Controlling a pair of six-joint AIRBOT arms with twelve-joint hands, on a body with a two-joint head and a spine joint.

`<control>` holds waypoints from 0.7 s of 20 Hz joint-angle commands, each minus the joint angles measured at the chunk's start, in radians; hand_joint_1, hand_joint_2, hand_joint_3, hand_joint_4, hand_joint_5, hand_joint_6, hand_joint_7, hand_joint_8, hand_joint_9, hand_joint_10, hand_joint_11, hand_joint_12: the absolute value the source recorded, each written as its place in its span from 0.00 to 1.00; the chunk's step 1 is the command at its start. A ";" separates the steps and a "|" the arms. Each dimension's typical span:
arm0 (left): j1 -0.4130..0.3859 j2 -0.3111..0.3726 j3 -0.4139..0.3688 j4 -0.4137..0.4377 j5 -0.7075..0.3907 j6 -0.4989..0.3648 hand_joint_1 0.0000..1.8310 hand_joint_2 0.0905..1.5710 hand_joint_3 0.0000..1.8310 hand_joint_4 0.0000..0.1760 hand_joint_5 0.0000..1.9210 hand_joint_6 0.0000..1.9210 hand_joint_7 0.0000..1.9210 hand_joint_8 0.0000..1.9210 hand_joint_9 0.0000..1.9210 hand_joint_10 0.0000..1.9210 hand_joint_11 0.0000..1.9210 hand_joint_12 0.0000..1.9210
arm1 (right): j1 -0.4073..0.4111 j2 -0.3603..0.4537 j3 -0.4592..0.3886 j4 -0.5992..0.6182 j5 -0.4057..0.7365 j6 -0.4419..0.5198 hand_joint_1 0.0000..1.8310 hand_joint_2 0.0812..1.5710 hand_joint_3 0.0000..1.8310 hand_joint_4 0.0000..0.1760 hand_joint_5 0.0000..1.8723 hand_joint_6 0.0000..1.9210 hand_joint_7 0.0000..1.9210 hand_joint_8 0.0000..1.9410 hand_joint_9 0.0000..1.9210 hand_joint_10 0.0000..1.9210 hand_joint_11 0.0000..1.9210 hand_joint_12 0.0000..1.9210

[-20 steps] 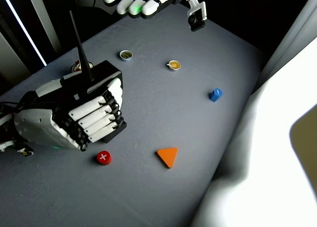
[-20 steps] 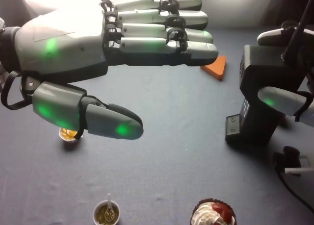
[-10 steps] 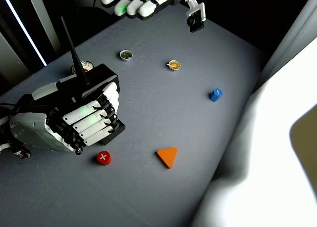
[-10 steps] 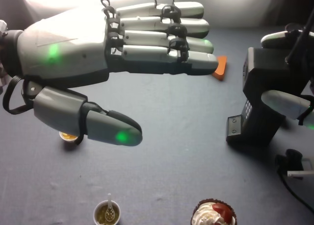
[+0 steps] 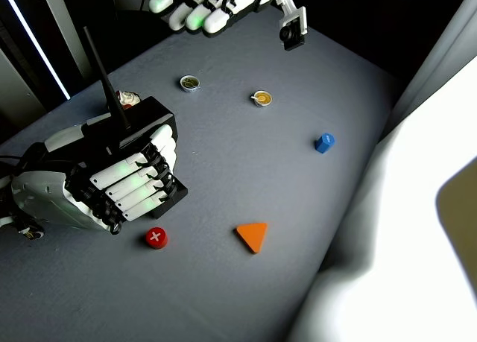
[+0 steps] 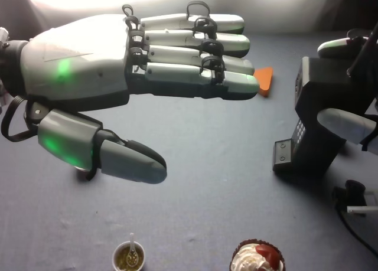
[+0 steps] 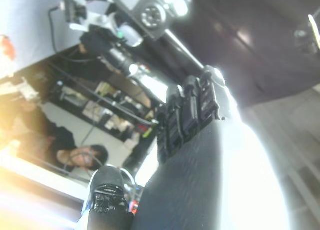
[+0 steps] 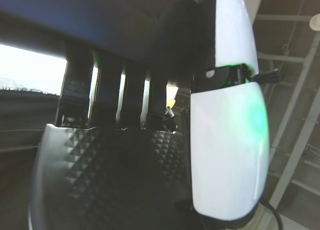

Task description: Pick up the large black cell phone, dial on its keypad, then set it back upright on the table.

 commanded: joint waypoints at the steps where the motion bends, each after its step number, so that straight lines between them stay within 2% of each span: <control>1: -0.021 -0.002 -0.001 -0.082 -0.083 -0.005 0.00 0.76 0.00 0.21 0.10 0.00 0.13 0.00 0.05 0.00 0.01 0.02 | -0.007 0.006 0.007 0.002 0.099 0.012 0.75 0.70 0.00 0.00 0.47 0.51 0.50 0.49 0.50 0.67 0.46 0.73; 2: -0.022 -0.003 0.003 -0.079 -0.083 -0.008 0.00 0.74 0.01 0.22 0.10 0.00 0.14 0.00 0.06 0.00 0.00 0.09 | -0.007 0.005 0.007 0.010 0.099 0.013 0.75 0.70 0.00 0.00 0.47 0.50 0.50 0.49 0.50 0.68 0.46 0.75; 4: -0.022 -0.003 0.006 -0.068 -0.085 -0.011 0.00 0.74 0.01 0.22 0.10 0.00 0.14 0.00 0.07 0.00 0.00 0.12 | -0.007 0.005 0.008 0.024 0.099 0.013 0.75 0.70 0.00 0.00 0.47 0.50 0.50 0.49 0.50 0.68 0.46 0.75; 5: -0.023 -0.004 0.008 -0.061 -0.087 -0.015 0.00 0.74 0.00 0.14 0.10 0.00 0.13 0.00 0.07 0.00 0.00 0.10 | -0.007 0.005 0.009 0.032 0.099 0.013 0.75 0.71 0.00 0.00 0.45 0.55 0.48 0.51 0.48 0.69 0.43 0.73; 6: -0.024 -0.004 0.009 -0.061 -0.087 -0.015 0.00 0.74 0.00 0.14 0.10 0.00 0.13 0.00 0.07 0.00 0.00 0.10 | -0.007 0.005 0.009 0.037 0.098 0.013 0.75 0.71 0.00 0.00 0.45 0.55 0.48 0.51 0.48 0.69 0.43 0.73; 7: -0.025 -0.003 0.011 -0.061 -0.087 -0.017 0.00 0.74 0.00 0.19 0.10 0.00 0.13 0.00 0.06 0.00 0.00 0.08 | -0.007 0.005 0.009 0.045 0.098 0.013 0.74 0.72 0.00 0.00 0.43 0.58 0.46 0.55 0.47 0.70 0.43 0.71; 10: -0.026 -0.003 0.011 -0.061 -0.088 -0.022 0.00 0.75 0.00 0.21 0.10 0.00 0.13 0.00 0.06 0.00 0.00 0.10 | -0.007 0.005 0.009 0.047 0.098 0.013 0.75 0.72 0.00 0.00 0.45 0.57 0.47 0.52 0.48 0.68 0.44 0.67; 11: -0.026 -0.003 0.011 -0.061 -0.088 -0.022 0.00 0.75 0.00 0.20 0.10 0.00 0.13 0.00 0.06 0.00 0.00 0.08 | -0.007 0.005 0.009 0.047 0.098 0.013 0.80 0.71 0.00 0.00 0.44 0.55 0.46 0.51 0.47 0.62 0.43 0.81; 14: -0.031 -0.003 0.012 -0.061 -0.087 -0.022 0.00 0.75 0.00 0.20 0.10 0.00 0.12 0.00 0.05 0.00 0.00 0.05 | -0.007 0.005 0.008 0.043 0.098 0.013 0.81 0.71 0.00 0.00 0.42 0.58 0.44 0.52 0.47 0.60 0.41 0.85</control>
